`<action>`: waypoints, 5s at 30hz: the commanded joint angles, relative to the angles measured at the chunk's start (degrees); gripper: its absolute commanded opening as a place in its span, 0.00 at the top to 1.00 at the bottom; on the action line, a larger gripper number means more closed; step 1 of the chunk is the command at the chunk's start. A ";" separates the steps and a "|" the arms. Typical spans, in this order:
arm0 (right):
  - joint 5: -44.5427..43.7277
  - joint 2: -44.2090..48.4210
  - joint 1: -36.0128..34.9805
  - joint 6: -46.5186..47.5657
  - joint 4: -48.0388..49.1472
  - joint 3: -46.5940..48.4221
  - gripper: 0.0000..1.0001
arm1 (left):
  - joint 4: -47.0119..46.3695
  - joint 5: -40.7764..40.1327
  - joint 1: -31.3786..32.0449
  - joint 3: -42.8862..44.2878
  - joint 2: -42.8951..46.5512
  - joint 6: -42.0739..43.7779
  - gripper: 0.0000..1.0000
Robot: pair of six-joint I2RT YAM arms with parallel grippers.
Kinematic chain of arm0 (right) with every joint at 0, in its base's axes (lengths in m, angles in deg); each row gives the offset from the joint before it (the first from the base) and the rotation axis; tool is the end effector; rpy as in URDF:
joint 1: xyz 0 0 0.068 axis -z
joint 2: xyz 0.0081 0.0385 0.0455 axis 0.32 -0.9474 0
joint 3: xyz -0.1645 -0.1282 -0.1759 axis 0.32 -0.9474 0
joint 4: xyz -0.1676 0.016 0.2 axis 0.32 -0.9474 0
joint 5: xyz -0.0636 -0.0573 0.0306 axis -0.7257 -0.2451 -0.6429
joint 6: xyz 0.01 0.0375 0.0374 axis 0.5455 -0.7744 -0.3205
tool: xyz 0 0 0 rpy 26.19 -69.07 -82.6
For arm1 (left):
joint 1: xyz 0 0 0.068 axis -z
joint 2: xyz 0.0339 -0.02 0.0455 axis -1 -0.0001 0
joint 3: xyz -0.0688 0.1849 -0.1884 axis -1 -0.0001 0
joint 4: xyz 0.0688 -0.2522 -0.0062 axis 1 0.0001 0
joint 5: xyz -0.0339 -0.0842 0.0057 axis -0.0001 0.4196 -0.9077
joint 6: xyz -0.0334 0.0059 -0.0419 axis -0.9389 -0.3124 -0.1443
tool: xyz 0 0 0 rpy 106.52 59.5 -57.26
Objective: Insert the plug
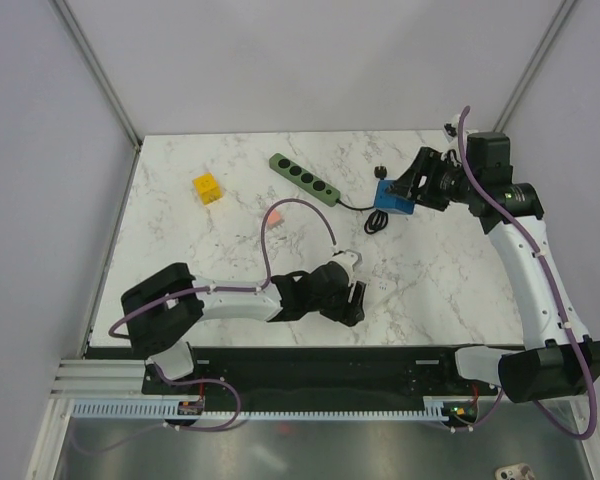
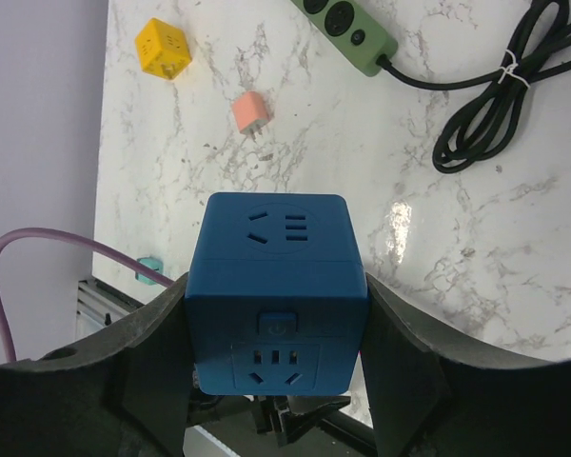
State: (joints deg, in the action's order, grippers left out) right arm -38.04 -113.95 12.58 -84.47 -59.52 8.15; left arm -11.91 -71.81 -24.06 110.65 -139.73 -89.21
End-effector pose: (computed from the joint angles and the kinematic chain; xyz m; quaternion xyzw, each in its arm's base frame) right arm 0.2564 0.0437 0.3972 0.0552 0.8683 0.3295 0.3666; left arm 0.1390 -0.3083 0.1755 0.2270 0.8847 -0.3070 0.2674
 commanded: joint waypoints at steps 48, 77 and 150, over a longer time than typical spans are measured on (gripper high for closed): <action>-7.55 -18.87 -14.57 74.46 -7.42 -1.32 1.00 | 21.59 22.86 -36.22 0.67 29.85 10.36 0.00; 3.98 -27.92 -14.21 93.38 -10.94 -1.15 1.00 | 26.17 22.94 -36.58 -1.97 34.69 15.11 0.00; -0.41 -31.88 -13.51 74.49 -7.95 4.92 1.00 | 26.17 21.18 -36.49 -2.14 36.27 14.85 0.00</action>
State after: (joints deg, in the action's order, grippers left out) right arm -40.42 -144.95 -0.97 -8.89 -67.50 11.78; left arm 14.58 -50.31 -60.37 108.62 -104.73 -76.34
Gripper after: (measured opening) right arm 0.668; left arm 0.994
